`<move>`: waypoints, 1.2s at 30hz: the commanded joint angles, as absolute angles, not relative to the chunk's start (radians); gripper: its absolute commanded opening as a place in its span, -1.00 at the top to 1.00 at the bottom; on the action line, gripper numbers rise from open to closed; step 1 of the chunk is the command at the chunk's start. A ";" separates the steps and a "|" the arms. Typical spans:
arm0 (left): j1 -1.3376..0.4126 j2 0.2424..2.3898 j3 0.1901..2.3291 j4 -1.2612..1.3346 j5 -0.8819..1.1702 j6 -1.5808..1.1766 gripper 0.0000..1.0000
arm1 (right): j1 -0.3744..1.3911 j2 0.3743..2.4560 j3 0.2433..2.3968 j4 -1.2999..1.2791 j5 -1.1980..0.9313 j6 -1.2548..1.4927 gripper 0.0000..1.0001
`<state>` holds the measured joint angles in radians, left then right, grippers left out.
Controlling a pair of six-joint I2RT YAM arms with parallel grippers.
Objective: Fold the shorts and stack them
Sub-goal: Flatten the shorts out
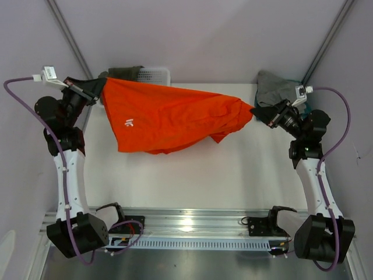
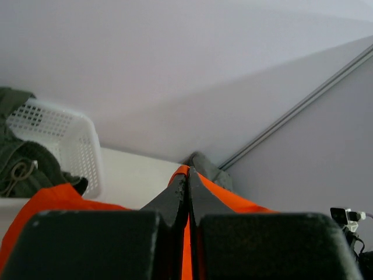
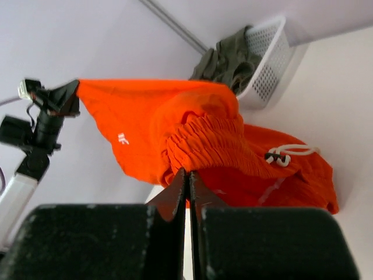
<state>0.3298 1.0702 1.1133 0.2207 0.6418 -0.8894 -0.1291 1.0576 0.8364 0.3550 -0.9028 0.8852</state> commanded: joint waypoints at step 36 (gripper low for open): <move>0.144 1.431 0.722 0.371 0.577 -0.801 0.96 | -0.207 0.793 0.747 -0.184 -0.756 0.629 1.00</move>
